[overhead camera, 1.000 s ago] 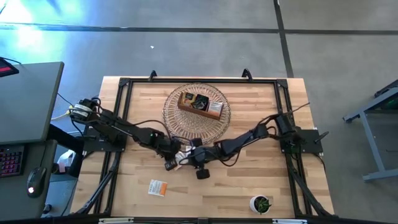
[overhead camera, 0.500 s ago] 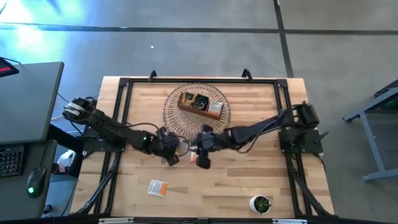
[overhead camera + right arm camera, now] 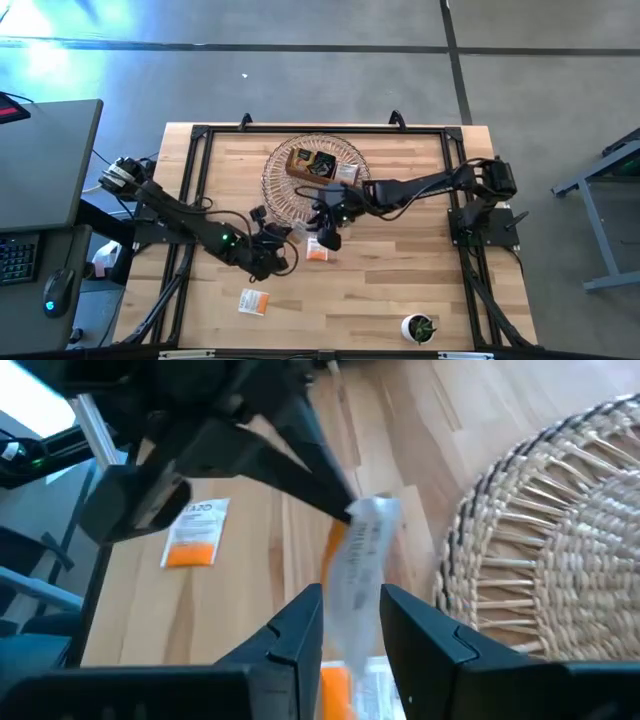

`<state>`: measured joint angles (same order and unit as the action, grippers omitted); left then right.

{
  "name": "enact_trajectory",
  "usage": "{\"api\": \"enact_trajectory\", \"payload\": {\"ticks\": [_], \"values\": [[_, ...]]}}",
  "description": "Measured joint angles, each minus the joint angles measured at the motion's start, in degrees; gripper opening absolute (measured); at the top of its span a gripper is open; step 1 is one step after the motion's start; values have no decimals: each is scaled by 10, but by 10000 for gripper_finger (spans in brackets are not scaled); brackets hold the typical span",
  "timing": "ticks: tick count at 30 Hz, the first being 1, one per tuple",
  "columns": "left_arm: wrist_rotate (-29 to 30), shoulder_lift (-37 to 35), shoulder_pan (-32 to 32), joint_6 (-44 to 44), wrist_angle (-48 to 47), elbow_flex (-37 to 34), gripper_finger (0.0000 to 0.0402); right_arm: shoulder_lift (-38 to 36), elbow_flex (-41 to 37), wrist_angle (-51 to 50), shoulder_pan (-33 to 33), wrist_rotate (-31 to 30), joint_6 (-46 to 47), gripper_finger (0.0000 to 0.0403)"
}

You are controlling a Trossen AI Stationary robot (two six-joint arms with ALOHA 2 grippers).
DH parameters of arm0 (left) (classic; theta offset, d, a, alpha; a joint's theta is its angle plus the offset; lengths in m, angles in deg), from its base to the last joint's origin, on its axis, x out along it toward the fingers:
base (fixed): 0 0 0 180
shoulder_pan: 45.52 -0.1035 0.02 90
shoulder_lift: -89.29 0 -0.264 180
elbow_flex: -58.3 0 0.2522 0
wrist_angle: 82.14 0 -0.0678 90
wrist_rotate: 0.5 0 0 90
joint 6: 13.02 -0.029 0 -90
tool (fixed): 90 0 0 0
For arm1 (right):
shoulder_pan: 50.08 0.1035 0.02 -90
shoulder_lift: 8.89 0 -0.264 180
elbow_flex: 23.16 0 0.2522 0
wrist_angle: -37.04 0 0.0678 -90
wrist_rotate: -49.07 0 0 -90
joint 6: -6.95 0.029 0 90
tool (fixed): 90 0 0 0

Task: Pick & Place Tea
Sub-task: Put the white tea bag into the right section of the wooden organizer

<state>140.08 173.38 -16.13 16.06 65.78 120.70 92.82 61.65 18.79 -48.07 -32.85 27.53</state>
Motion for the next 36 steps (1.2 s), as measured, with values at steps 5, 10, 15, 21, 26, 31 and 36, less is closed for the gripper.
{"api": "enact_trajectory", "payload": {"ticks": [5,10,15,21,26,31,36], "values": [[0,0,-1,-2,4,2,0,4,0,4,-11,15,0,99],[15,0,-1,-13,14,2,0,7,0,5,-15,13,0,99],[38,0,-1,-21,23,2,0,7,0,14,-17,13,-7,99],[65,0,-1,-45,47,2,0,7,0,24,-16,9,-14,99],[67,0,-1,-66,66,2,0,7,0,26,-17,-6,-15,85],[30,0,-2,-82,68,2,0,7,0,23,-16,-2,-25,18],[18,-1,-2,-97,68,2,2,7,0,20,-16,-3,-37,21]]}}
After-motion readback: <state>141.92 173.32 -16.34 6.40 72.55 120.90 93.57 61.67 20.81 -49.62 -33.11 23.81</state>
